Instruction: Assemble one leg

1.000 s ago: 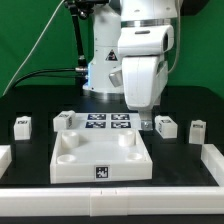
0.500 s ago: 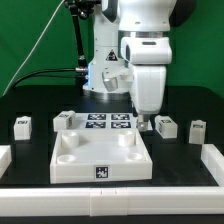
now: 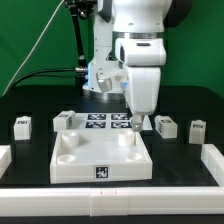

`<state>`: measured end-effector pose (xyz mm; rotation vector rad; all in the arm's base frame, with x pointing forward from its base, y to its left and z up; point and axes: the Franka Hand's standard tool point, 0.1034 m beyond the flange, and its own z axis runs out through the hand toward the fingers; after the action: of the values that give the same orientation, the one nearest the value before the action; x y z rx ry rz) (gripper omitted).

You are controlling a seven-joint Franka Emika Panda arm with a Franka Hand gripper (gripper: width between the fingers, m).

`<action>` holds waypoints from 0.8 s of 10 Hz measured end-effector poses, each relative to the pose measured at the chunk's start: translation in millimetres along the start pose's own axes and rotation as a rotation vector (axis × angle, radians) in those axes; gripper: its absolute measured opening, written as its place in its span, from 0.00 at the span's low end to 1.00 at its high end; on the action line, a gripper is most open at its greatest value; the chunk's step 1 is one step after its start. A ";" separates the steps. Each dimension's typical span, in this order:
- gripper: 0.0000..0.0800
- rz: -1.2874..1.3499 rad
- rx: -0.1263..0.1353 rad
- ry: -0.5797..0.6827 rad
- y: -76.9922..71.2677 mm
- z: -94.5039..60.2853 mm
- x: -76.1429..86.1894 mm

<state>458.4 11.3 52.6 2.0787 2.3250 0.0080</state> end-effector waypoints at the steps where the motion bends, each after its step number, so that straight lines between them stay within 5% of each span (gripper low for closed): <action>1: 0.81 -0.018 -0.015 0.006 -11.7 5.1 -5.7; 5: 0.81 -0.009 0.040 0.022 -36.9 31.6 -31.7; 8: 0.81 0.022 0.048 0.025 -34.2 40.3 -45.0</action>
Offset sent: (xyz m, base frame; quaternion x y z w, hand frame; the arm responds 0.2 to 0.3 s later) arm -0.0165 -0.0188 -0.0244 0.0115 0.0356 -0.0324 0.9988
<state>430.3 -37.6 12.3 2.1388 2.3393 -0.0218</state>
